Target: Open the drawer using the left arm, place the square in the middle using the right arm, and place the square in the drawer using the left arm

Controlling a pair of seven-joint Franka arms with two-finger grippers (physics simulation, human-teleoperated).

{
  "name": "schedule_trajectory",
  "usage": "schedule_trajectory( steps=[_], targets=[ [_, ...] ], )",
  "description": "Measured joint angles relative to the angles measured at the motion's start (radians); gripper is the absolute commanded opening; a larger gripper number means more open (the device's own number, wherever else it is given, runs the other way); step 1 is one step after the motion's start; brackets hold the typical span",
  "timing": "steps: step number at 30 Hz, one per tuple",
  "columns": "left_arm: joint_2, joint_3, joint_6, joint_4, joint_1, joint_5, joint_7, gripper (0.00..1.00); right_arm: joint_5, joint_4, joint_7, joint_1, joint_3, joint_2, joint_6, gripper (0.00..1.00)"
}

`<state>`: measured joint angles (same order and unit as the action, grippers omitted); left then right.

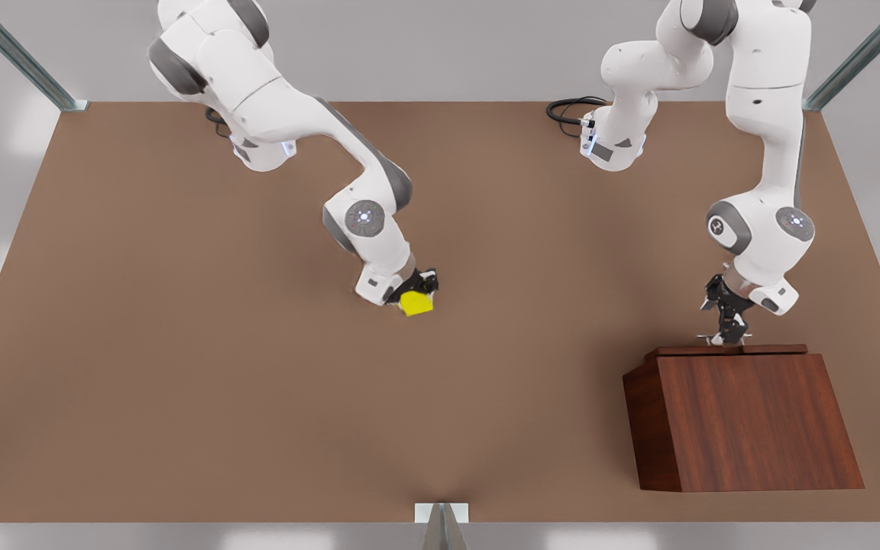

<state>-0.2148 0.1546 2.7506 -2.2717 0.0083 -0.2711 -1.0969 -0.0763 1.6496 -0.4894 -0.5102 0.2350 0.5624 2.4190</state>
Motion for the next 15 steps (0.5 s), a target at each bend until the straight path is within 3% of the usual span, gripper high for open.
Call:
schedule_trajectory(
  steps=[2,5,15],
  targets=[
    [0.004,0.004,0.003,0.001,0.002,0.000,0.008,1.00,-0.055,-0.161,0.073,-0.074,-0.021,0.129,-0.026,0.66],
    [0.005,0.020,0.007,0.001,0.001,0.000,0.015,1.00,-0.131,-0.265,0.121,-0.156,-0.045,0.234,-0.028,0.66],
    [0.035,0.039,-0.021,-0.038,0.003,0.003,0.017,1.00,-0.131,-0.492,0.091,-0.297,-0.043,0.379,0.007,0.69]
  ],
)
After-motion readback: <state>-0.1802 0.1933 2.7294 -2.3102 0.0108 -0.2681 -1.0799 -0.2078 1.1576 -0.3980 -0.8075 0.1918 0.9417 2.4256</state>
